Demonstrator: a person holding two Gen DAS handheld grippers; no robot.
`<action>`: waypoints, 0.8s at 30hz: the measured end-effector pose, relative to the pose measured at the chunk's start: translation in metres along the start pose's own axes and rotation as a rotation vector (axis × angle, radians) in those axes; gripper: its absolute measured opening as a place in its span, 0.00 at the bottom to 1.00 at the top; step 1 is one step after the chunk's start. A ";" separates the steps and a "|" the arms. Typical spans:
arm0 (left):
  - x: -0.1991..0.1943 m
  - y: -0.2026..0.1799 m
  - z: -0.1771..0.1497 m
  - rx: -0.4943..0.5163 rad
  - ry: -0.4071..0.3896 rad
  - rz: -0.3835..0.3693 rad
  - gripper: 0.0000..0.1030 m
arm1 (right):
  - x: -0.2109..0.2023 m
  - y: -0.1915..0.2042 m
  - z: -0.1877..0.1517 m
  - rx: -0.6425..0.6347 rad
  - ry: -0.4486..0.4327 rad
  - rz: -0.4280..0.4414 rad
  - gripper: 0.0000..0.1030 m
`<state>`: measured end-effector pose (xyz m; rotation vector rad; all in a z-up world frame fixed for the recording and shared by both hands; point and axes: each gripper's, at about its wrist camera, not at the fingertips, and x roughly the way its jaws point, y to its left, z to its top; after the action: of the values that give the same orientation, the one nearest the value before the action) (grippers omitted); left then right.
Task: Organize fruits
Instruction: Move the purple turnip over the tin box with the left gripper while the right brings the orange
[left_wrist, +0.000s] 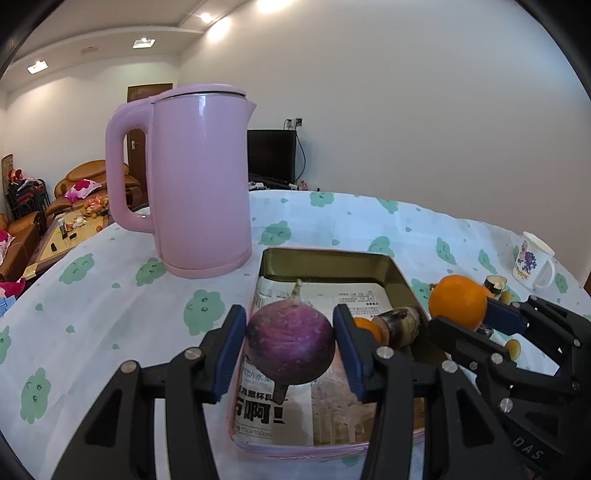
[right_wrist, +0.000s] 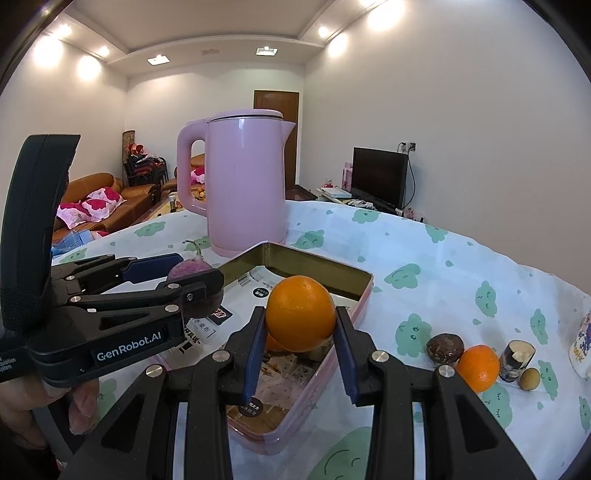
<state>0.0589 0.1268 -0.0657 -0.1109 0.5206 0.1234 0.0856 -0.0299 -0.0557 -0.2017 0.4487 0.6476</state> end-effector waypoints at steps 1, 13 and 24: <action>0.001 0.000 0.000 0.001 0.003 0.000 0.49 | 0.001 0.000 0.000 -0.002 0.004 0.002 0.37; 0.007 0.003 0.000 -0.015 0.039 -0.005 0.49 | 0.014 0.007 -0.001 -0.030 0.076 0.036 0.37; 0.002 -0.001 0.001 0.007 0.008 0.042 0.75 | 0.023 0.012 -0.002 -0.052 0.121 0.057 0.42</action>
<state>0.0608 0.1256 -0.0660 -0.0938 0.5319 0.1621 0.0936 -0.0084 -0.0682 -0.2791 0.5560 0.7052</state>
